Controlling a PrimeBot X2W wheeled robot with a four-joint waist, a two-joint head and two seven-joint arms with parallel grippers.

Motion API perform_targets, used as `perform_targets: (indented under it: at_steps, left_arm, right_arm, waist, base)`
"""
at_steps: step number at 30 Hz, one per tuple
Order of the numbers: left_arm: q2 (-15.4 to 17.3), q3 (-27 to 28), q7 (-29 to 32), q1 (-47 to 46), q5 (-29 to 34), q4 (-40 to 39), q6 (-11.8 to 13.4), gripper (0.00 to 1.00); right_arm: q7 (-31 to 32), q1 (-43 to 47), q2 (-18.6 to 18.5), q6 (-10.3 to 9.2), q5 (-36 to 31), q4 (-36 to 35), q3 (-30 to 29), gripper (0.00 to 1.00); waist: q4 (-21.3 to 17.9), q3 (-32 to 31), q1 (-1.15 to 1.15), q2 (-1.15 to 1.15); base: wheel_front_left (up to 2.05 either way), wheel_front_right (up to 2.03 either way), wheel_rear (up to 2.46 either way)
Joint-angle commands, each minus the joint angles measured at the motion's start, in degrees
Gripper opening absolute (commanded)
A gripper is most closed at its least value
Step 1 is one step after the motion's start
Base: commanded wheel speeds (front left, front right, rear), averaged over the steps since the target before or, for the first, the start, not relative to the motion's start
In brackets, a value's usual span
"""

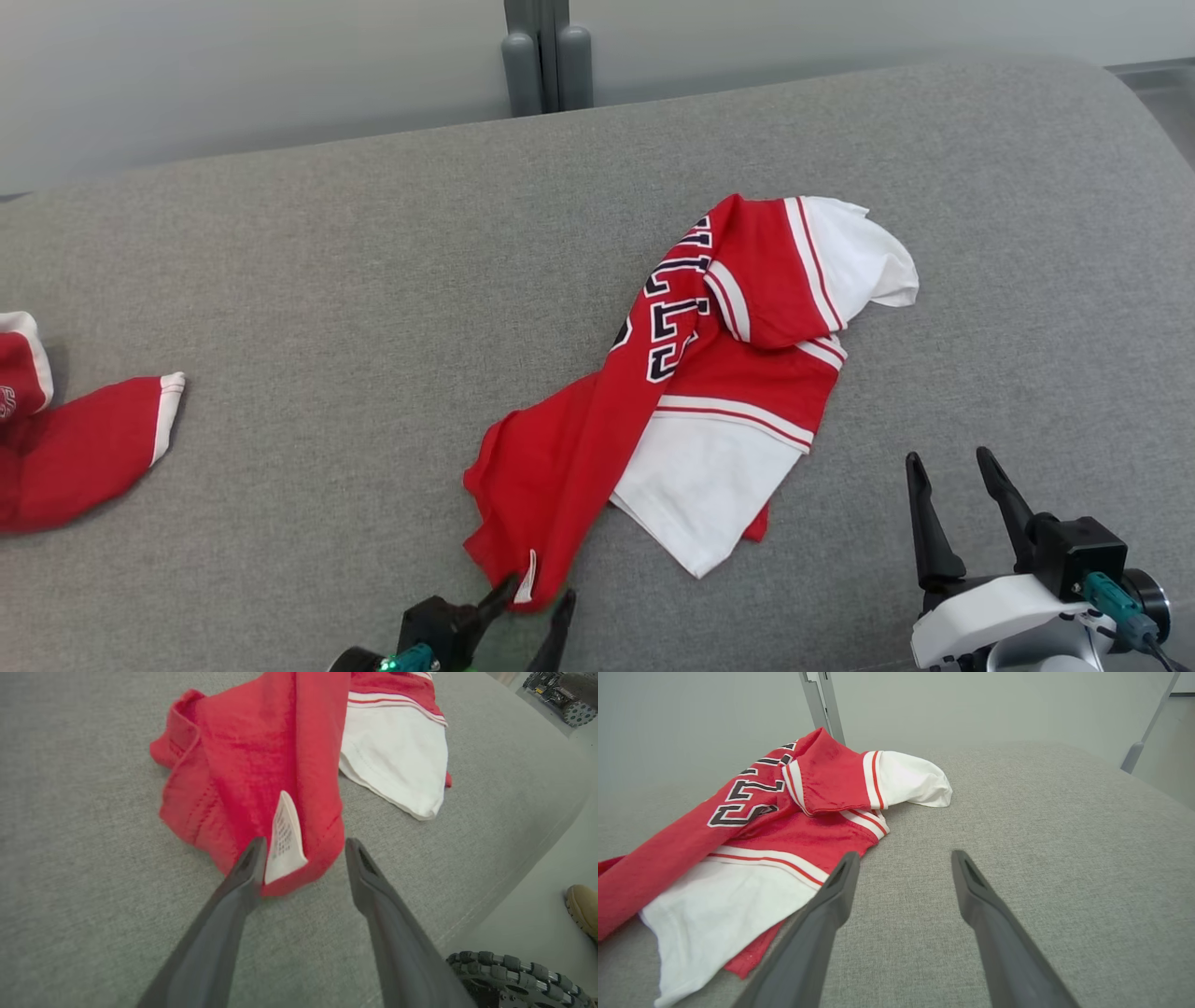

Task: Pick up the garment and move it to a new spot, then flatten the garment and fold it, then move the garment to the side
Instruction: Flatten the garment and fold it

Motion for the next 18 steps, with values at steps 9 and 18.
perform_targets:
  at_steps: [9,18]
  left_arm:
    - [3.1,9.6,0.6,4.7,-8.2,-1.2,6.6,1.0]
    - [6.6,18.2,5.1,5.9,-19.8,-14.0,3.8,1.0]
  right_arm:
    - [0.0,1.4,-0.1,-0.08,0.4,-0.3,0.4,1.0]
    - [0.0,0.0,-0.1,-0.08,0.5,0.1,0.9,1.0]
  waist:
    - [-0.4,-0.7,0.0,0.0]
    - [-1.9,0.2,0.0,0.0]
  base:
    - [0.0,0.0,0.0]
    - [0.0,0.0,0.0]
